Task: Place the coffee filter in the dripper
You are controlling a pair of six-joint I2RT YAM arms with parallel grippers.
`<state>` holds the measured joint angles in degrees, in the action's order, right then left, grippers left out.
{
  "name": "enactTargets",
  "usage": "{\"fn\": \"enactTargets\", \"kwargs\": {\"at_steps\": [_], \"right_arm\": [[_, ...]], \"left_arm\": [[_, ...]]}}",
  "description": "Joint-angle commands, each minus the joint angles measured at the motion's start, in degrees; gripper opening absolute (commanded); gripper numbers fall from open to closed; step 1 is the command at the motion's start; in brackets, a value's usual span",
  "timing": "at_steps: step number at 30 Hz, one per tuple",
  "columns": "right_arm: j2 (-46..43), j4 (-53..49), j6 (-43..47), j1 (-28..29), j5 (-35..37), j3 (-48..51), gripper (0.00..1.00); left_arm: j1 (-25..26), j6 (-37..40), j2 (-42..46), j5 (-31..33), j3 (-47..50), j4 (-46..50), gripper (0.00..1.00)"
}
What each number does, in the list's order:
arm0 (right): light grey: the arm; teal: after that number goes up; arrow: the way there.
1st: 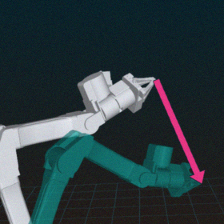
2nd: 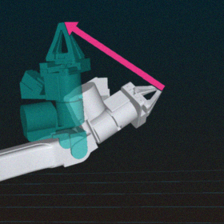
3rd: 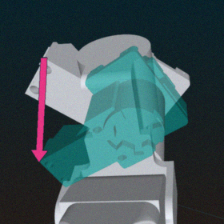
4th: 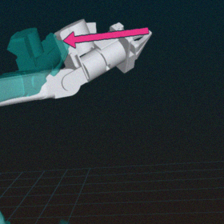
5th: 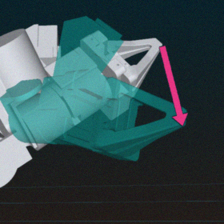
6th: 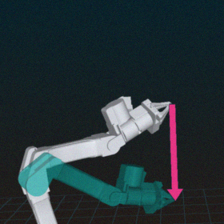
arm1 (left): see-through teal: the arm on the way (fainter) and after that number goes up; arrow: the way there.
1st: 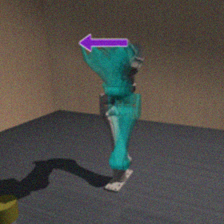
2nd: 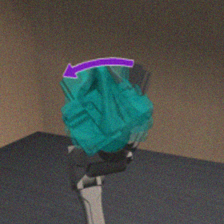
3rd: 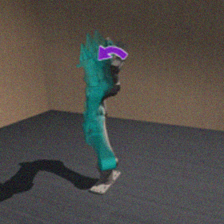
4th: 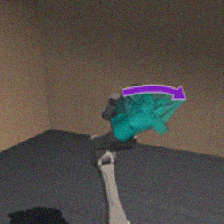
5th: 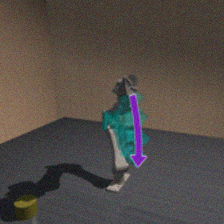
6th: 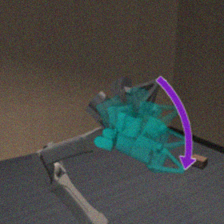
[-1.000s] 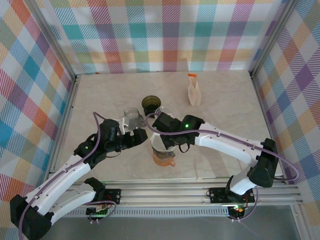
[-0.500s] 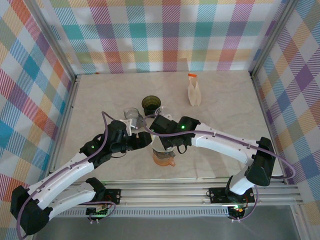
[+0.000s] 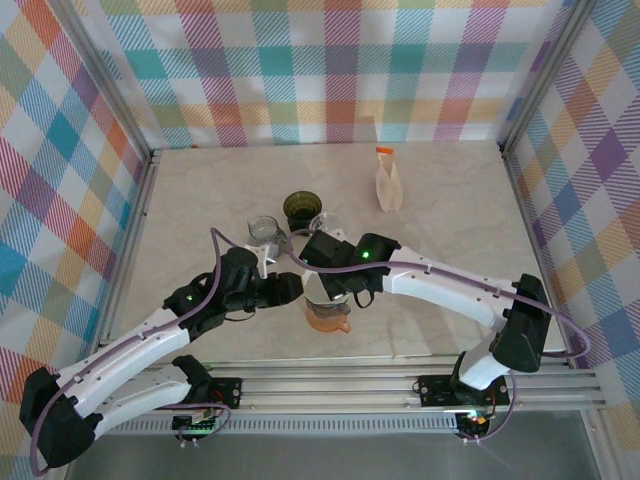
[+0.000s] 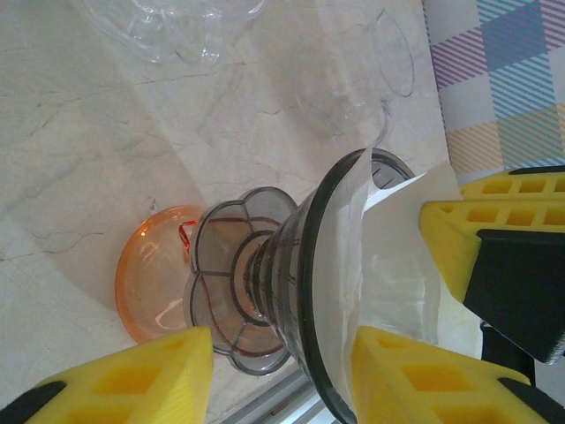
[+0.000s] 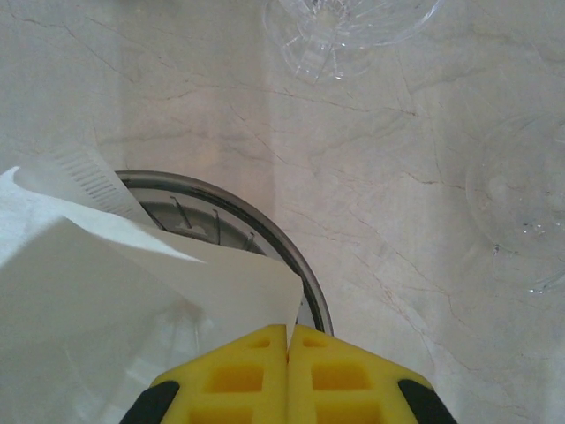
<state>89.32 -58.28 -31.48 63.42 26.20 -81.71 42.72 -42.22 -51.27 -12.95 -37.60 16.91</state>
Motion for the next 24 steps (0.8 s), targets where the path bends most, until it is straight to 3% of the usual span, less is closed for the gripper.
{"fn": "enactTargets", "kwargs": {"at_steps": [1,5,9,14,18,24], "right_arm": [[-0.5,-0.4,-1.9,0.6,0.8,0.7,0.02],[-2.7,0.3,-2.4,0.8,1.1,0.7,0.18],[-5.5,0.2,-2.9,0.8,1.6,0.4,0.49],[-7.1,-0.4,-2.7,0.0,1.4,1.0,0.67],[-5.1,0.5,0.2,-2.4,-5.4,1.2,0.72],[-1.2,0.6,1.7,-4.1,-8.1,1.1,0.73]], "left_arm": [[0.7,0.3,0.5,0.0,0.9,-2.6,0.44],[0.8,0.2,0.1,-0.1,0.9,-2.5,0.44],[0.8,0.3,0.1,0.1,0.9,-2.4,0.44],[0.8,0.2,-0.2,0.0,0.9,-2.7,0.44],[0.9,0.2,-0.4,0.0,0.7,-2.7,0.45],[1.0,0.1,-0.4,0.4,0.7,-2.5,0.45]]}}
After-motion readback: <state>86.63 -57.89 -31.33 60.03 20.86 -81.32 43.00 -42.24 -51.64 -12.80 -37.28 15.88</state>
